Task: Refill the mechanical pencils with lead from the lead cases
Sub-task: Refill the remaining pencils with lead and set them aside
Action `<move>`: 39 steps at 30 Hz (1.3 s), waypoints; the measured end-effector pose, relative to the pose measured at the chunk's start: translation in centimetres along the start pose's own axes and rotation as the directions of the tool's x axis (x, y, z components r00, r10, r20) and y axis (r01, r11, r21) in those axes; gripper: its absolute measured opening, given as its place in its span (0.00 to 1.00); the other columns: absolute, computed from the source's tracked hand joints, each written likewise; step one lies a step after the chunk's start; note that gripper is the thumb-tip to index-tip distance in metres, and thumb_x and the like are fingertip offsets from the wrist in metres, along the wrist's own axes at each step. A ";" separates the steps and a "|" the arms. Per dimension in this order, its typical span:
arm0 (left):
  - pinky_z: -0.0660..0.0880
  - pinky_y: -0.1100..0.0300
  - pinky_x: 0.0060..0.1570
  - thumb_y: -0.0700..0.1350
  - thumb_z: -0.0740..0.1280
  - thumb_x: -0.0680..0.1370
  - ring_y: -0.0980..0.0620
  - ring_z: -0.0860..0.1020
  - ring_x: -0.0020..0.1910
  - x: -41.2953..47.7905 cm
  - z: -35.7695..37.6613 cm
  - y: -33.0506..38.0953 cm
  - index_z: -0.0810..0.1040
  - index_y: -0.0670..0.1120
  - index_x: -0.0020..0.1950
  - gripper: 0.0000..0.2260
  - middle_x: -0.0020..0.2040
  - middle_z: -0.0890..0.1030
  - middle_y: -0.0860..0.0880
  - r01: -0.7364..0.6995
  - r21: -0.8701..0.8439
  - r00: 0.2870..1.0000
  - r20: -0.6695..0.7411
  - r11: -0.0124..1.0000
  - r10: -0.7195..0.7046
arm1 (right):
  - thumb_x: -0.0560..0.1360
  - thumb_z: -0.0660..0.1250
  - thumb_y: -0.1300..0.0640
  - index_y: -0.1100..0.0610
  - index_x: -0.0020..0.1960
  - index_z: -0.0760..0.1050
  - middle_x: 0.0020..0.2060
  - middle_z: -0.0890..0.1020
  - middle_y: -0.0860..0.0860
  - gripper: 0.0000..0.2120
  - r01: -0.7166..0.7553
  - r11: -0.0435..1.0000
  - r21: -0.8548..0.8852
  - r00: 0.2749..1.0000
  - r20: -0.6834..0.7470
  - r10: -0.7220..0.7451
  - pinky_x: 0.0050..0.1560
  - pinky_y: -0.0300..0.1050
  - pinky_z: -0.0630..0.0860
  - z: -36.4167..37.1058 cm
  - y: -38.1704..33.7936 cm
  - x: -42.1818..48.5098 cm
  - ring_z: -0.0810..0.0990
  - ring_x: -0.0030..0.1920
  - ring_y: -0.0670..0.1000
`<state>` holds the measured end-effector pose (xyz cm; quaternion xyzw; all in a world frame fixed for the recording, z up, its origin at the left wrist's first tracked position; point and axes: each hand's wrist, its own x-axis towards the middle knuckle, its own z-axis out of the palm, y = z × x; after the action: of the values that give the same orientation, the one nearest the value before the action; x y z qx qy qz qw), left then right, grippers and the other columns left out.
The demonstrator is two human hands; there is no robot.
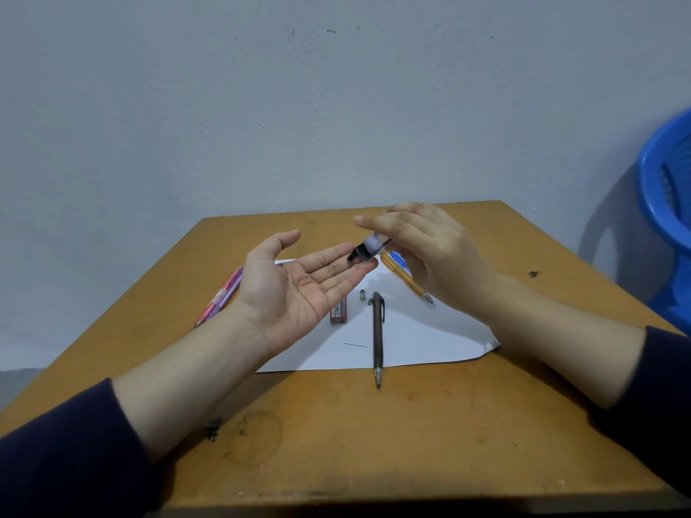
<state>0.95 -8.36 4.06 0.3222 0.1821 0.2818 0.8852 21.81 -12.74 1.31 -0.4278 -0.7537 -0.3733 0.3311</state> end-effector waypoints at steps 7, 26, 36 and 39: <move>0.74 0.43 0.58 0.51 0.55 0.79 0.32 0.77 0.58 -0.1 -0.1 0.1 0.70 0.28 0.64 0.26 0.59 0.77 0.29 0.003 -0.003 1.000 0.005 1.000 -0.003 | 0.68 0.69 0.76 0.58 0.59 0.77 0.48 0.83 0.54 0.23 0.025 1.000 -0.007 1.000 -0.009 -0.025 0.47 0.52 0.76 0.0 0.1 0.0 0.80 0.51 0.55; 0.75 0.44 0.57 0.50 0.56 0.79 0.32 0.78 0.57 -0.1 0.1 0.0 0.70 0.28 0.64 0.26 0.58 0.77 0.29 0.001 -0.008 1.000 -0.003 1.000 -0.001 | 0.71 0.68 0.73 0.57 0.61 0.74 0.48 0.83 0.53 0.21 0.017 1.000 0.006 0.999 -0.028 -0.017 0.47 0.53 0.75 0.0 0.2 0.0 0.81 0.51 0.55; 0.74 0.44 0.58 0.50 0.56 0.79 0.32 0.77 0.58 -0.2 0.1 0.0 0.70 0.28 0.64 0.26 0.59 0.77 0.29 0.007 -0.024 1.000 0.003 1.000 -0.007 | 0.71 0.69 0.73 0.60 0.52 0.81 0.49 0.83 0.54 0.14 0.030 0.999 -0.021 0.999 0.014 -0.030 0.47 0.54 0.76 0.0 0.3 -0.2 0.80 0.53 0.55; 0.74 0.44 0.58 0.50 0.56 0.79 0.32 0.77 0.58 -0.2 0.1 0.0 0.70 0.28 0.64 0.26 0.58 0.77 0.29 0.007 -0.023 1.000 -0.002 1.000 -0.007 | 0.71 0.69 0.73 0.59 0.51 0.81 0.48 0.83 0.54 0.13 0.012 1.000 -0.005 1.000 0.024 -0.012 0.46 0.53 0.76 0.0 0.2 -0.3 0.80 0.52 0.55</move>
<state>0.87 -8.57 4.18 0.3111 0.1809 0.2813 0.8896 22.08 -12.76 1.10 -0.4285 -0.7591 -0.3719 0.3190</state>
